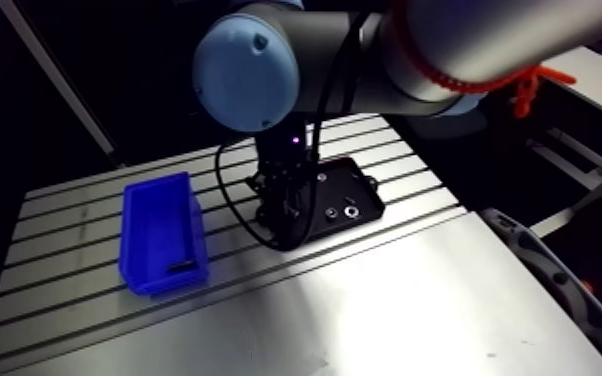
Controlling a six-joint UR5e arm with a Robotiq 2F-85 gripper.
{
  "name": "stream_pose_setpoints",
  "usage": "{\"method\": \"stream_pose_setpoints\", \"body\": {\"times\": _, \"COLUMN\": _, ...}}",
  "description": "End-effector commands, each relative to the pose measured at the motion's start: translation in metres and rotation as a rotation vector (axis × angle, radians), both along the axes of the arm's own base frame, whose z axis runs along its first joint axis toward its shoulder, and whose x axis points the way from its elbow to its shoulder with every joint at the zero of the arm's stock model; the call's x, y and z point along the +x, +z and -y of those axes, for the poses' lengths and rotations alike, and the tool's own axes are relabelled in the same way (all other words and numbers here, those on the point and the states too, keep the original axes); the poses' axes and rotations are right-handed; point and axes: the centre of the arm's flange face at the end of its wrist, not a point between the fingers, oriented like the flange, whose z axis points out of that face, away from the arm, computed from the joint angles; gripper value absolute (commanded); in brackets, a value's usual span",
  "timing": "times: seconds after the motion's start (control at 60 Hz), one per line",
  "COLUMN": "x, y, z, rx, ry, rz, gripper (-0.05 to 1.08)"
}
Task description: Pick up the M10 bolt from the tray and put it into the blue bin.
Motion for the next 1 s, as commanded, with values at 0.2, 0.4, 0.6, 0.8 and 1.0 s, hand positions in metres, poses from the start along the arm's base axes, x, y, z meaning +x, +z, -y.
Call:
{"method": "stream_pose_setpoints", "body": {"times": 0.2, "x": -0.0003, "y": -0.0025, "z": -0.0001, "rx": -0.001, "ry": -0.001, "rz": 0.004, "gripper": 0.7}}
{"method": "stream_pose_setpoints", "body": {"times": 0.4, "x": -0.0003, "y": -0.0016, "z": -0.0001, "rx": 0.0, "ry": -0.004, "rz": 0.003, "gripper": 0.74}}
{"method": "stream_pose_setpoints", "body": {"times": 0.6, "x": -0.0008, "y": -0.0003, "z": -0.0004, "rx": 0.001, "ry": -0.003, "rz": 0.0, "gripper": 0.82}}
{"method": "stream_pose_setpoints", "body": {"times": 0.8, "x": -0.0008, "y": -0.0011, "z": -0.0004, "rx": 0.001, "ry": -0.004, "rz": 0.001, "gripper": 0.87}}
{"method": "stream_pose_setpoints", "body": {"times": 1.0, "x": -0.0015, "y": 0.0022, "z": -0.0016, "rx": 0.004, "ry": -0.004, "rz": -0.003, "gripper": 0.98}}
